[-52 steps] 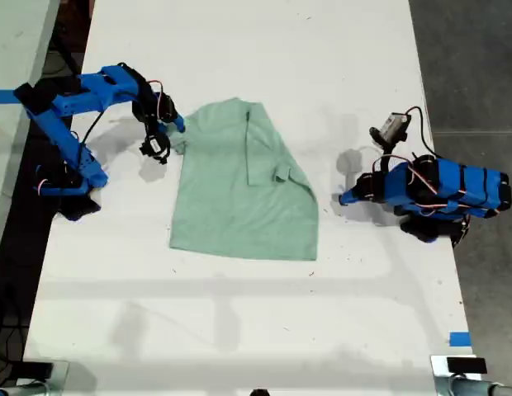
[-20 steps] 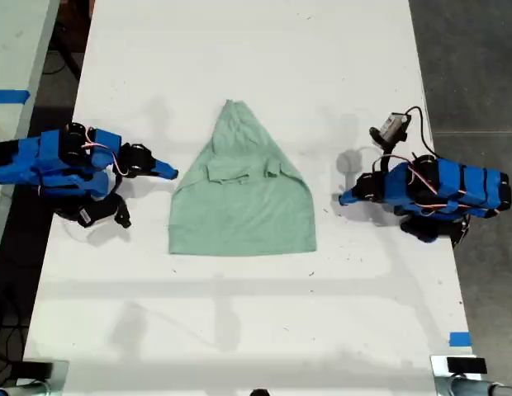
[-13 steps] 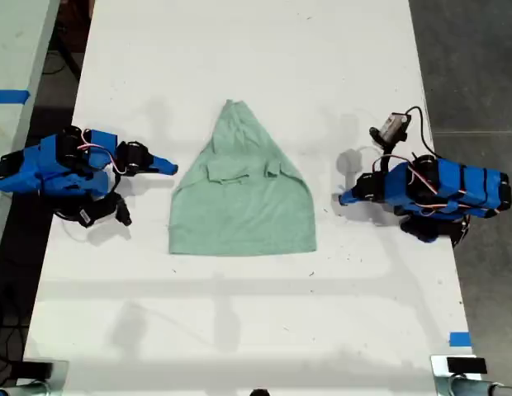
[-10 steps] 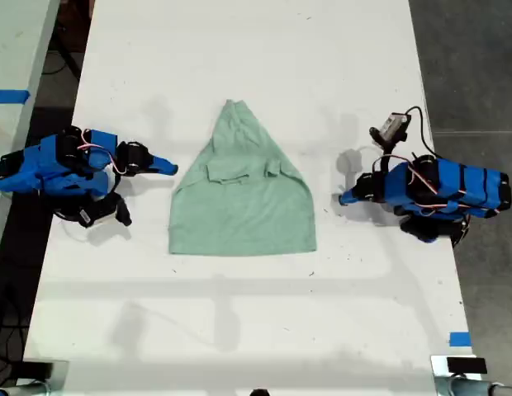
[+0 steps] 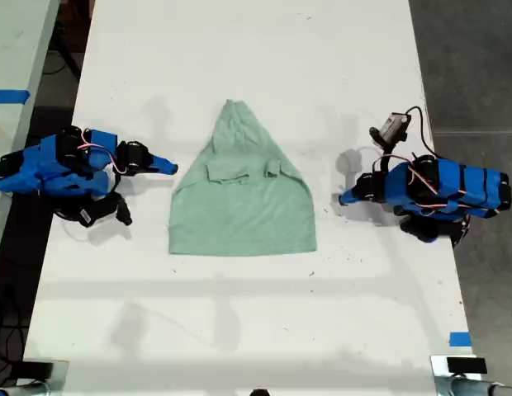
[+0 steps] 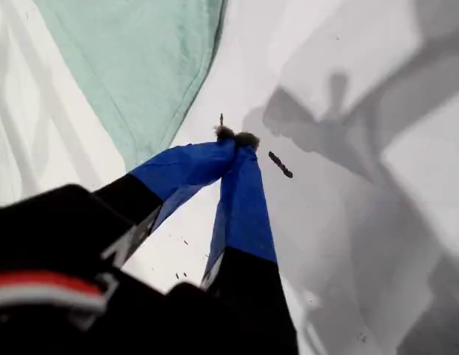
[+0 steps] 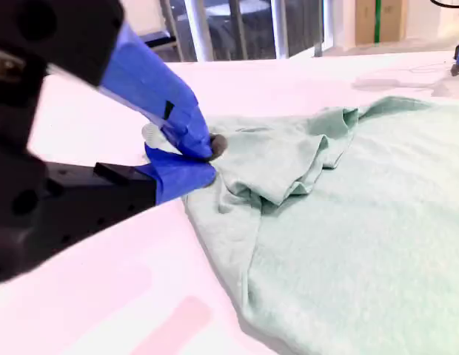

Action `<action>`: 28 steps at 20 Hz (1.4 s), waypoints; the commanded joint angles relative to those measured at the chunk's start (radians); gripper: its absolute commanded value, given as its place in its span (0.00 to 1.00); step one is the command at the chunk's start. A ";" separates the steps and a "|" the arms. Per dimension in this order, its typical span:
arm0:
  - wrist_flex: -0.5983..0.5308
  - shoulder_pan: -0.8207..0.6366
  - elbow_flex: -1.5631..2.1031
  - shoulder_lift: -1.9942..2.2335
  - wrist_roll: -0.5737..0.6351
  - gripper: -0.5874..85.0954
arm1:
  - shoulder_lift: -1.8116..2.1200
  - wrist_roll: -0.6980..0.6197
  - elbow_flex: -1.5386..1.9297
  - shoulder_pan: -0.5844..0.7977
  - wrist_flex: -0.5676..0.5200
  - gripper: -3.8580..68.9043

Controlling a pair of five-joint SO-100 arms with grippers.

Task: Fold t shirt

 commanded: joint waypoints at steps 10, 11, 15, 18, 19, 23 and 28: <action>-0.009 -0.006 0.008 0.006 -0.025 0.00 | 0.008 0.035 0.055 0.012 -0.012 0.03; -0.009 -0.002 0.008 0.006 -0.025 0.00 | 0.008 0.035 0.055 0.012 -0.012 0.03; -0.009 -0.003 0.008 0.006 -0.025 0.00 | 0.008 0.028 0.051 0.009 -0.009 0.03; -0.009 0.000 0.008 0.006 -0.025 0.00 | 0.008 0.041 0.051 0.009 -0.003 0.03; -0.009 0.002 0.008 0.006 -0.025 0.00 | 0.008 0.051 0.048 0.012 0.003 0.03; -0.009 -0.002 0.008 0.006 -0.025 0.00 | 0.008 0.037 0.046 0.009 0.000 0.04; -0.009 0.003 0.008 0.006 -0.025 0.00 | 0.008 0.043 0.049 -0.020 -0.025 0.04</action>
